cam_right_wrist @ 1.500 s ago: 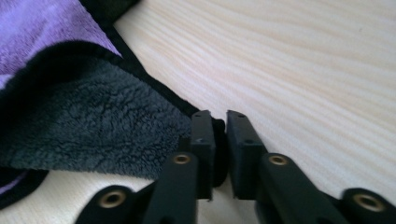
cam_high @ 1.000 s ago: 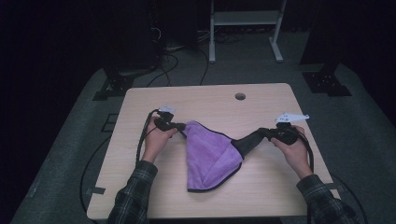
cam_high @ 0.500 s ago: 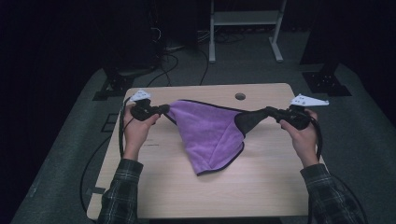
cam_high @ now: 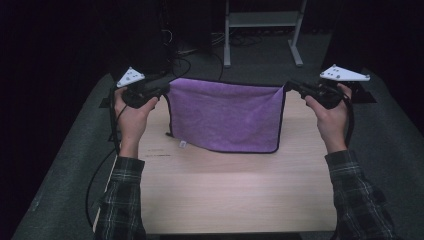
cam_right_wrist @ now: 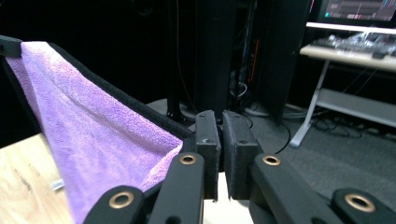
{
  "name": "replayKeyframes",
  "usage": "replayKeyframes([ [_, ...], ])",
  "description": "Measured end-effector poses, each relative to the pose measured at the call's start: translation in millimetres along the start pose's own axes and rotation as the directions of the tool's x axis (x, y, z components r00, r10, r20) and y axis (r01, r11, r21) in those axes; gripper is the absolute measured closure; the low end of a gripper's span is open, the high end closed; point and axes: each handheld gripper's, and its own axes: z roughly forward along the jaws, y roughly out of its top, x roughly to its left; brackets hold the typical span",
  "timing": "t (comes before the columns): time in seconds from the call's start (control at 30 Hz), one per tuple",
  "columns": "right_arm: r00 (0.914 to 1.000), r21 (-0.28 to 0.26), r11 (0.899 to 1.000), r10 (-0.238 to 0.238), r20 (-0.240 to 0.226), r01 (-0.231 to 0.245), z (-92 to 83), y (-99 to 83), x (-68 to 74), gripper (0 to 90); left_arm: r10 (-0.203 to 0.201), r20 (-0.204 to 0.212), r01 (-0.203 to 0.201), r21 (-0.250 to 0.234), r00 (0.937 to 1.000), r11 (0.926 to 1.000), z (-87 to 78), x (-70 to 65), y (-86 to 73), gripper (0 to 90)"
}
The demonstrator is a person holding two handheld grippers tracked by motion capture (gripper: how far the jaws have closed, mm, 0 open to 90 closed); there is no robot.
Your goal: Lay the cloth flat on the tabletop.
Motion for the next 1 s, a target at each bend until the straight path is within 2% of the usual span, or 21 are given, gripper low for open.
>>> replayKeyframes([
  [0.1, 0.9999, -0.019, 1.000, -0.009, -0.006, 0.008, -3.8, 6.2, 2.6, 84.8, 0.001, 0.007, -0.001, -0.012, 1.0000, 0.9999, -6.3, -2.4, -0.1, 87.8],
  [0.2, 0.9998, -0.029, 1.000, -0.011, -0.017, 0.010, -8.6, 5.7, 5.9, 84.8, -0.008, 0.017, 0.009, -0.022, 0.9998, 0.9997, -12.3, -4.5, -3.7, 87.7],
  [0.3, 0.9994, -0.042, 0.999, -0.018, -0.030, 0.017, -15.9, 4.7, 11.3, 84.8, -0.001, 0.027, 0.001, -0.028, 0.9996, 0.9996, -21.9, -10.2, -5.4, 87.8],
  [0.6, 0.9954, -0.098, 0.994, -0.060, -0.075, 0.052, -56.1, 1.0, 37.1, 84.8, 0.024, 0.057, -0.021, -0.052, 0.9981, 0.9984, -71.5, -39.5, -8.2, 87.7],
  [0.77, 0.9909, -0.118, 0.990, -0.093, -0.098, 0.081, -82.3, -4.7, 53.5, 84.8, 0.046, 0.086, -0.043, -0.039, 0.9953, 0.9983, -97.1, -60.1, -17.4, 87.6],
  [1.0, 0.9863, -0.102, 0.988, -0.124, -0.109, 0.113, -100.8, -12.7, 66.2, 84.8, 0.056, 0.116, -0.054, -0.016, 0.9917, 0.9984, -118.8, -77.3, -34.2, 87.6],
])
